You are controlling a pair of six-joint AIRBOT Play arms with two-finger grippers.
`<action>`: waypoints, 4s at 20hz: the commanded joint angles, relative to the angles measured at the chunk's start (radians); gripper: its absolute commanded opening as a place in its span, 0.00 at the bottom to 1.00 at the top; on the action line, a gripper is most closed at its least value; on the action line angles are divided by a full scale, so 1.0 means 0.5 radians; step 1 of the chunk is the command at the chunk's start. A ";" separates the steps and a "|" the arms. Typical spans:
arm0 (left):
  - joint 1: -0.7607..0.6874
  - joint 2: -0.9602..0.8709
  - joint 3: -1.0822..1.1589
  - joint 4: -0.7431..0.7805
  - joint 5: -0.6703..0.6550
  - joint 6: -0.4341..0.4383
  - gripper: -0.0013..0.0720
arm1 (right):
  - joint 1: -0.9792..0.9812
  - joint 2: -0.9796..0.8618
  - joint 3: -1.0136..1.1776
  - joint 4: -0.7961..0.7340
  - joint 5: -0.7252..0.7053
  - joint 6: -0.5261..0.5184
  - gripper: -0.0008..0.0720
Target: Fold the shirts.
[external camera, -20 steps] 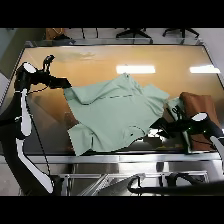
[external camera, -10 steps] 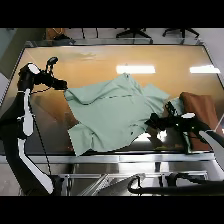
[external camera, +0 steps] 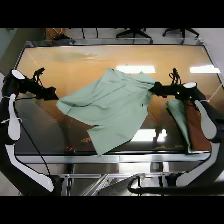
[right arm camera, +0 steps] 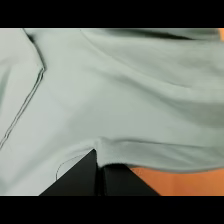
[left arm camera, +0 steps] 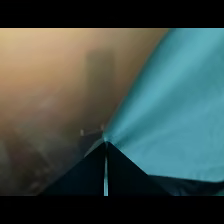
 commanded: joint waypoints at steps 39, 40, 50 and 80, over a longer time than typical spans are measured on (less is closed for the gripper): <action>-0.260 0.327 -0.784 0.342 -0.249 0.352 0.97 | 0.065 0.924 -1.787 0.008 0.111 -0.066 0.63; -0.260 0.311 -0.784 0.342 -0.282 0.335 0.97 | 0.083 0.881 -1.787 0.053 0.105 -0.088 0.63; -0.256 0.346 -0.782 0.342 -0.275 0.203 0.96 | 0.121 0.788 -1.783 0.257 0.092 -0.249 0.03; 0.192 2.076 -0.220 -0.862 0.465 -0.433 0.03 | -0.179 1.286 1.024 0.443 0.611 0.002 0.03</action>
